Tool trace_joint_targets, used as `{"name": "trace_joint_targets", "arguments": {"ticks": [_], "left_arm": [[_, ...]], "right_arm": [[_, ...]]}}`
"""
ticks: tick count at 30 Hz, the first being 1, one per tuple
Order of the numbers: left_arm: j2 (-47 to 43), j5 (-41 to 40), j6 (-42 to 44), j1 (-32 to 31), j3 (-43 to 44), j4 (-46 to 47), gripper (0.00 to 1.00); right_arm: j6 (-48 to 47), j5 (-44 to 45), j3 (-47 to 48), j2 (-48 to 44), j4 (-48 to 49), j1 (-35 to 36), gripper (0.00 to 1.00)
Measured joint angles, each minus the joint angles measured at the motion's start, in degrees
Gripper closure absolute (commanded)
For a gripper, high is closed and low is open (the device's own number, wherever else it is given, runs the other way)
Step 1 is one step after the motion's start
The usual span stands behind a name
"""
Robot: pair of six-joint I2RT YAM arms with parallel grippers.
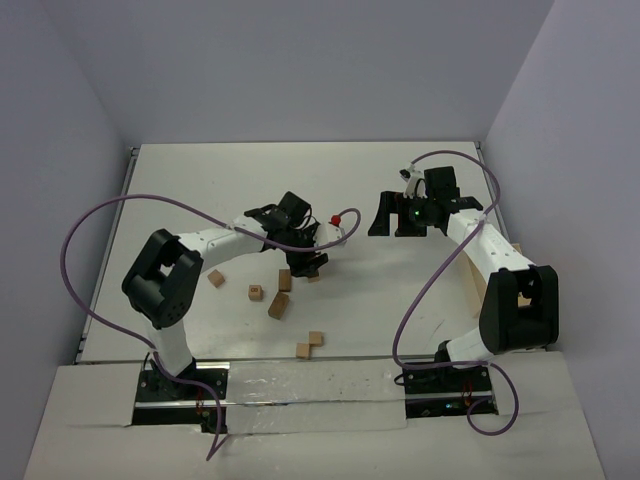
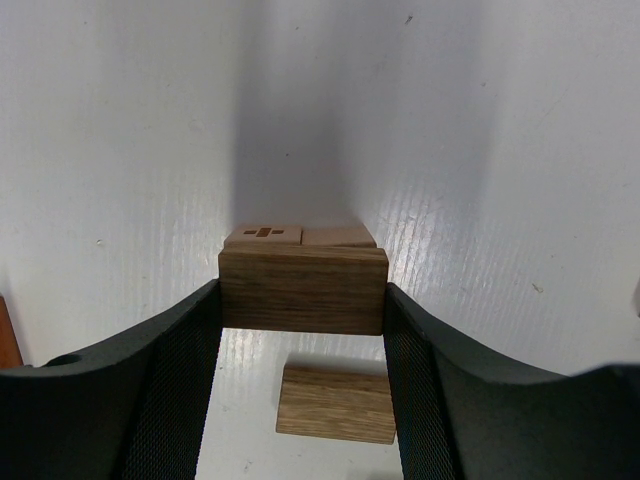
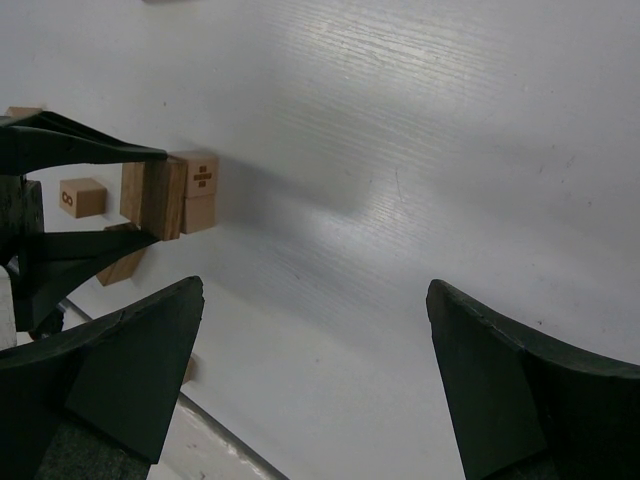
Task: Build the wood block tower
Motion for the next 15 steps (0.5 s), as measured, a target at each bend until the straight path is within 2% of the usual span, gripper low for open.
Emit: {"name": "trace_joint_targets", "arguments": {"ticks": [6, 15], "left_arm": [[0.13, 0.00, 0.17, 0.00, 0.00, 0.26, 0.42], [0.29, 0.02, 0.43, 0.00, 0.00, 0.22, 0.19]], "right_arm": [[0.00, -0.05, 0.00, 0.11, 0.00, 0.00, 0.00], [0.02, -0.23, 0.00, 0.57, -0.02, 0.00, 0.00]]}}
